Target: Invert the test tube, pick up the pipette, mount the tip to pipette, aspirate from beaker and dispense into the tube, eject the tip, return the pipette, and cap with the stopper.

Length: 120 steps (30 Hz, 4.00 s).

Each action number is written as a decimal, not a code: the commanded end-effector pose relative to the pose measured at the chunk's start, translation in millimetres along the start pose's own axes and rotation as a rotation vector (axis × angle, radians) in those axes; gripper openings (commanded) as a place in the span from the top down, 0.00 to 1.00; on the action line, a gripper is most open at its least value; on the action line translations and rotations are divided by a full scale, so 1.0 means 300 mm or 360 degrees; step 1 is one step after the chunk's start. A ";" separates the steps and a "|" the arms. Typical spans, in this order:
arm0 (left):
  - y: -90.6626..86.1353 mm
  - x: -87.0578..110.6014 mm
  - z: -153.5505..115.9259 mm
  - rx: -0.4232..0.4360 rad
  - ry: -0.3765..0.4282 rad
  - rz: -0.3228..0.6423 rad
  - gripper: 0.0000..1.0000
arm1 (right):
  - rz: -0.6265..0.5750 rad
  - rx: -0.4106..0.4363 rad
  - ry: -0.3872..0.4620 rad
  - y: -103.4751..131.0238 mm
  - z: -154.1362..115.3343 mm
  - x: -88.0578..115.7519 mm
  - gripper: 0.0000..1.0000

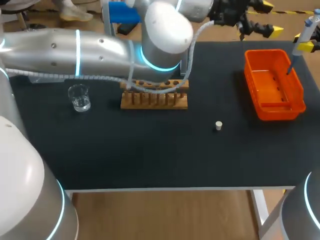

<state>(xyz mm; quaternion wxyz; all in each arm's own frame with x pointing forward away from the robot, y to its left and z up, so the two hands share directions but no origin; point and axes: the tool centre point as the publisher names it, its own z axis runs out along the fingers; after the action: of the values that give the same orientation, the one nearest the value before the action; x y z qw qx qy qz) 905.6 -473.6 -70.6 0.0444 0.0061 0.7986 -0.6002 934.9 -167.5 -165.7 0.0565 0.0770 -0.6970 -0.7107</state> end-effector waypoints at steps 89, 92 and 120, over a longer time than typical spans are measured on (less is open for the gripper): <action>0.435 0.191 -0.672 0.0331 -0.0421 -0.0167 0.00 | -0.0001 0.0003 0.0008 0.002 -0.006 -0.003 1.00; 0.435 0.193 -0.690 0.0367 -0.0440 -0.0160 0.00 | -0.0001 0.0003 0.0008 0.002 -0.006 -0.003 1.00; 0.392 0.201 -0.739 0.0342 -0.0327 -0.0109 0.00 | -0.0001 0.0003 0.0008 0.002 -0.006 -0.003 1.00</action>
<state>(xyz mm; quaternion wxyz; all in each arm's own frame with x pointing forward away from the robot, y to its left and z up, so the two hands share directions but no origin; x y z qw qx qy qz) 839.9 -232.5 -126.3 0.1046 -0.0779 0.7202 -0.6814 934.9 -167.5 -165.7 0.0565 0.0770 -0.6970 -0.7106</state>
